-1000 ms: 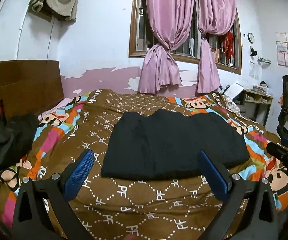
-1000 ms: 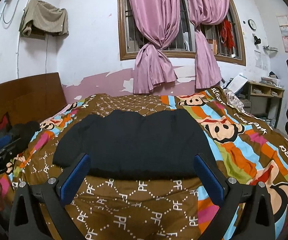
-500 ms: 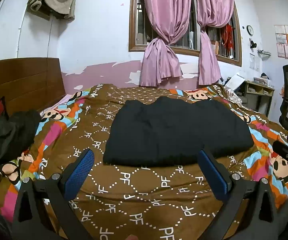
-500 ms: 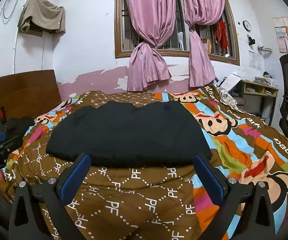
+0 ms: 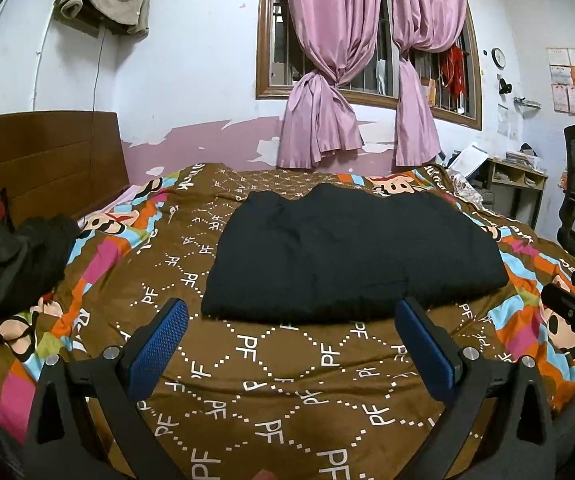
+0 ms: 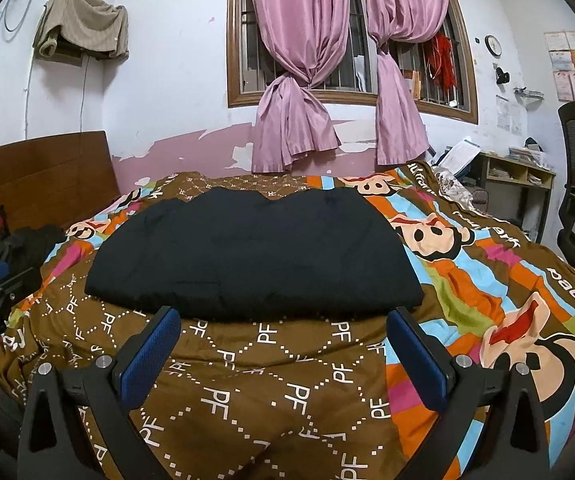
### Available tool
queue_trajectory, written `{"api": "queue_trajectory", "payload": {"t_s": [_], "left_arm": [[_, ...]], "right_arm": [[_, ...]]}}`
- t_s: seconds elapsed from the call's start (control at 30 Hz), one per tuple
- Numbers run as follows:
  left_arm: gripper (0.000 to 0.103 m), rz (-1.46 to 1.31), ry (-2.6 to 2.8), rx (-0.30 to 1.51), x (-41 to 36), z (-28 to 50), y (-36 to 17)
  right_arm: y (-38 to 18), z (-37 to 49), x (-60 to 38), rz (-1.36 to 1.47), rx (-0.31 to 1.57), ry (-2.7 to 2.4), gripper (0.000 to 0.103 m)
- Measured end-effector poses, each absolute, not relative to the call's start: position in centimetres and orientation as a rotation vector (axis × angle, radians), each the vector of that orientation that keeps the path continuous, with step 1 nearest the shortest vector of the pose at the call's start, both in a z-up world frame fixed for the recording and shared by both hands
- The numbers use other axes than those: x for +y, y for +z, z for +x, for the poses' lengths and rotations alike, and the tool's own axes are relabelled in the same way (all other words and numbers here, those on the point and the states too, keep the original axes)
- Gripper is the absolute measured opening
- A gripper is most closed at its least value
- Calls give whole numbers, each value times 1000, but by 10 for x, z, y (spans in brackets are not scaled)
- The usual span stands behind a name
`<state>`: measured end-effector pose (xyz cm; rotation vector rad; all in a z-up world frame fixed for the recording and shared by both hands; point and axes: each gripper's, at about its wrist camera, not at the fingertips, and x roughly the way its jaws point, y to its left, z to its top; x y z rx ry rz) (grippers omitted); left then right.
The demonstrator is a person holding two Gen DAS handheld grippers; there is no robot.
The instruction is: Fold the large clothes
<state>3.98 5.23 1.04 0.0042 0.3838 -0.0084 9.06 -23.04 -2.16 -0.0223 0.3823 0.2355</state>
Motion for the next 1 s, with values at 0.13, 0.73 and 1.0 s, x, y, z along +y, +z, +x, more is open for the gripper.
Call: {"api": "queue_trajectory", "payload": {"t_s": [0.13,0.73,1.0], "left_arm": [[101,8,-11,385,52,40,10],[101,20,-16,380,48,38,7],[101,20,-16,380,47,37,7]], "right_arm": [[-24,91,-230,-23,389,237,103],[-25,92,-229,-24,391,239,103],[-26,92,-229,-24,392,240,103]]}}
